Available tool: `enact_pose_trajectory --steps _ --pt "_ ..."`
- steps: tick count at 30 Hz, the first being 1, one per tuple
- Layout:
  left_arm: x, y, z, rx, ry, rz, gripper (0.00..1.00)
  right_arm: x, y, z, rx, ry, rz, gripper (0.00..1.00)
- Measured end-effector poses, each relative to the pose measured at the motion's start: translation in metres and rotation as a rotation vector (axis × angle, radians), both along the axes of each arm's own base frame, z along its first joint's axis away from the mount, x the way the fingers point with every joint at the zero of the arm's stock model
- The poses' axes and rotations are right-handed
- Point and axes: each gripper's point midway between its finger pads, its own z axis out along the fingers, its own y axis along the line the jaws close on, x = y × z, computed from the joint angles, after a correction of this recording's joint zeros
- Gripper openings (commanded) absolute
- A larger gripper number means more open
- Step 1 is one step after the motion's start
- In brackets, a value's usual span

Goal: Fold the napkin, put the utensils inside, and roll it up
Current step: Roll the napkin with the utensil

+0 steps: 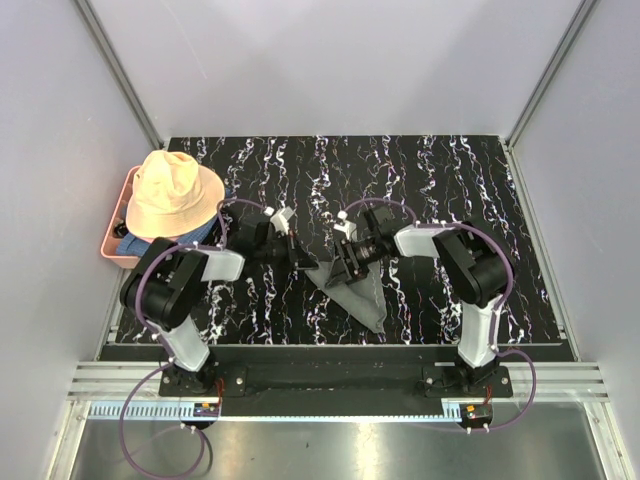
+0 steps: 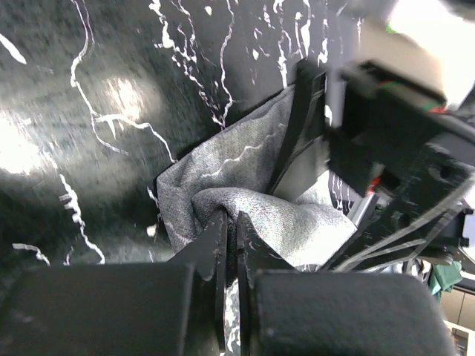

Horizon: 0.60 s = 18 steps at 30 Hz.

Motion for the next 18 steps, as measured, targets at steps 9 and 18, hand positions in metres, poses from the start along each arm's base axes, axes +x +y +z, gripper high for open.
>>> enact_pose_trajectory --steps 9,18 --pt "0.003 -0.002 -0.010 0.047 0.061 -0.019 0.00 0.041 -0.023 0.047 -0.227 -0.357 -0.172 0.76" --pt "0.004 -0.006 -0.012 0.064 0.102 -0.028 0.00 -0.003 0.017 0.052 -0.429 -0.726 -0.069 0.72"
